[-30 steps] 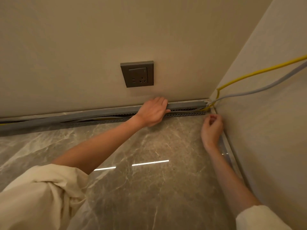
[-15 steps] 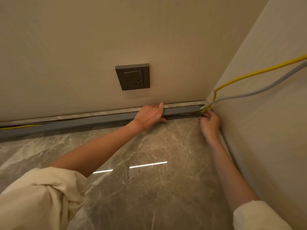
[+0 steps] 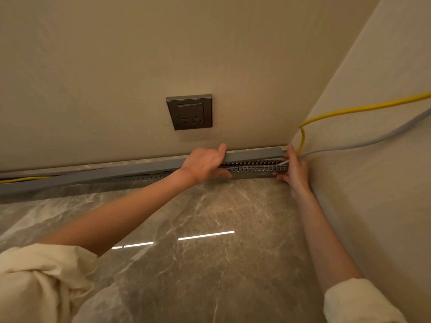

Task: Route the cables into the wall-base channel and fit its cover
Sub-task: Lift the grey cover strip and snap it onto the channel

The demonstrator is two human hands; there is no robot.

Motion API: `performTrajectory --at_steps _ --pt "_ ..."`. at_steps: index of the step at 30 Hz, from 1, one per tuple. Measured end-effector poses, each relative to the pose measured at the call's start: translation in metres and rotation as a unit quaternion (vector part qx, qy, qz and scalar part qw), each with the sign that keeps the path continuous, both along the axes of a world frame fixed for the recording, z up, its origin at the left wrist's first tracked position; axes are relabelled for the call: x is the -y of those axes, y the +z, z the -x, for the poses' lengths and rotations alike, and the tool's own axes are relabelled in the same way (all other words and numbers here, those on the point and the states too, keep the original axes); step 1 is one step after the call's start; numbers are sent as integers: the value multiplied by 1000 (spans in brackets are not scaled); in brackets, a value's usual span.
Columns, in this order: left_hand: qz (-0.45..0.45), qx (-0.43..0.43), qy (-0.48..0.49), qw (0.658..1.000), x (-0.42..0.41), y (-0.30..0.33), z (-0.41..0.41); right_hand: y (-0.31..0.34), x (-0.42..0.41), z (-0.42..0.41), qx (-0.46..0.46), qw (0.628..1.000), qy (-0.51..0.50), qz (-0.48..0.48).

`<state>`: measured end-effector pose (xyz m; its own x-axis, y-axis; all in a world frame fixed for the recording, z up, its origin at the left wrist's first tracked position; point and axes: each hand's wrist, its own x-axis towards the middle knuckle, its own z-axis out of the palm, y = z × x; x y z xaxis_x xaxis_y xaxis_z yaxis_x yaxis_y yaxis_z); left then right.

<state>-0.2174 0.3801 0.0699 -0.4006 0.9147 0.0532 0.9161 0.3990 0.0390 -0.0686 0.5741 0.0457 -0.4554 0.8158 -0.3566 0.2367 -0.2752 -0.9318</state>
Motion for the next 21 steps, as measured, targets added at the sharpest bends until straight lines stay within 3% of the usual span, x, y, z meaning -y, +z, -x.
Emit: performTrajectory --at_steps 11,17,21 --pt "-21 70 -57 996 3 30 3 8 28 15 -159 960 -220 70" --pt "-47 72 -57 995 -13 44 7 22 31 17 -237 936 -178 191" --pt "-21 83 -49 995 -25 49 3 31 33 23 -288 929 -122 199"
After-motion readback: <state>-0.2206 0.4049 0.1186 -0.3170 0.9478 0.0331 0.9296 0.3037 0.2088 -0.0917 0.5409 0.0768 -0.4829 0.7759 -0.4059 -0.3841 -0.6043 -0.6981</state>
